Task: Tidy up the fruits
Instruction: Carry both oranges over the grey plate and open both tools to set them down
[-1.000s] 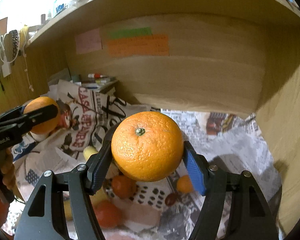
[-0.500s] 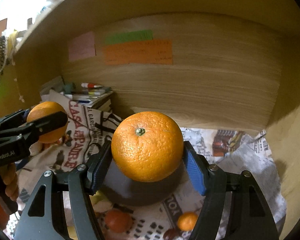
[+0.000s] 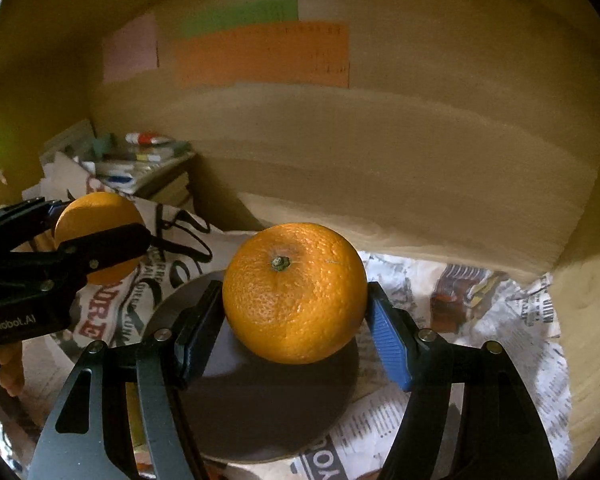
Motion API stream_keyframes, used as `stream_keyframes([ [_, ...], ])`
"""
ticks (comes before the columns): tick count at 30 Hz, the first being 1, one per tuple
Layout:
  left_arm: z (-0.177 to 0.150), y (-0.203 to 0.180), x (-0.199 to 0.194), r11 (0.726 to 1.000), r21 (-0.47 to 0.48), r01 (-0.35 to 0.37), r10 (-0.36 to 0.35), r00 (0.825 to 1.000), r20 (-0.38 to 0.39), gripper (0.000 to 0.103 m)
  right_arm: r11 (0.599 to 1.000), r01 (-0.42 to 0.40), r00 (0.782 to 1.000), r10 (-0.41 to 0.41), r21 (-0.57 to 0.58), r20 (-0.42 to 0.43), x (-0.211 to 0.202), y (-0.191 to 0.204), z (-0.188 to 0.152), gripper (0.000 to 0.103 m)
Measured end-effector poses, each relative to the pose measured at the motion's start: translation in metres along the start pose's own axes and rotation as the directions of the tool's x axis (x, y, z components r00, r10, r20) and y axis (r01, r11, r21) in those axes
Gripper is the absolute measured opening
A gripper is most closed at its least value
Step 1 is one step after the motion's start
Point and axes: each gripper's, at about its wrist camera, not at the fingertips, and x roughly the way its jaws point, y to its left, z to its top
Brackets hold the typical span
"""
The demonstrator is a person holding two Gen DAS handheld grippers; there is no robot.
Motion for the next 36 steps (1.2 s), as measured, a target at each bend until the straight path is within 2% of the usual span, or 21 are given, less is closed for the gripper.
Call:
stream_keyframes([
  [6, 0.0, 0.006, 0.028, 0.999, -0.008, 0.034, -0.035, 0.997, -0.07, 0.064, 1.0, 0.001, 0.998, -0.002, -0.021, -0.067, 0.027, 0.001, -0.004, 0.066],
  [12, -0.002, 0.006, 0.059, 0.999, 0.007, 0.053, -0.052, 0.986, -0.156, 0.064, 1.0, 0.008, 0.994, -0.012, -0.03, -0.112, 0.046, -0.003, -0.005, 0.066],
  [20, -0.009, 0.005, 0.101, 0.997, 0.019, 0.069, -0.061, 0.96, -0.275, 0.064, 1.0, -0.006, 0.979, 0.0, -0.028, -0.205, 0.072, -0.009, -0.01, 0.066],
  [21, -0.01, 0.006, 0.104, 0.997, 0.016, 0.072, -0.065, 0.956, -0.285, 0.064, 1.0, -0.018, 0.974, 0.012, -0.023, -0.226, 0.076, -0.01, -0.011, 0.066],
  [22, -0.01, 0.006, 0.107, 0.997, 0.013, 0.078, -0.07, 0.951, -0.3, 0.064, 1.0, -0.023, 0.954, 0.018, -0.014, -0.298, 0.079, -0.01, -0.012, 0.066],
  [26, -0.015, 0.003, 0.121, 0.995, 0.001, 0.095, -0.089, 0.931, -0.354, 0.064, 0.998, -0.029, 0.949, 0.011, -0.05, -0.314, 0.082, -0.007, -0.013, 0.067],
  [32, -0.016, -0.004, 0.115, 0.996, 0.056, 0.076, -0.054, 0.945, -0.324, 0.068, 0.998, -0.023, 0.947, 0.002, -0.061, -0.321, 0.081, -0.005, -0.015, 0.067],
  [36, -0.01, -0.001, 0.099, 0.996, 0.059, 0.061, -0.045, 0.968, -0.247, 0.082, 0.999, -0.037, 0.941, 0.027, -0.021, -0.337, 0.077, -0.012, -0.015, 0.067],
])
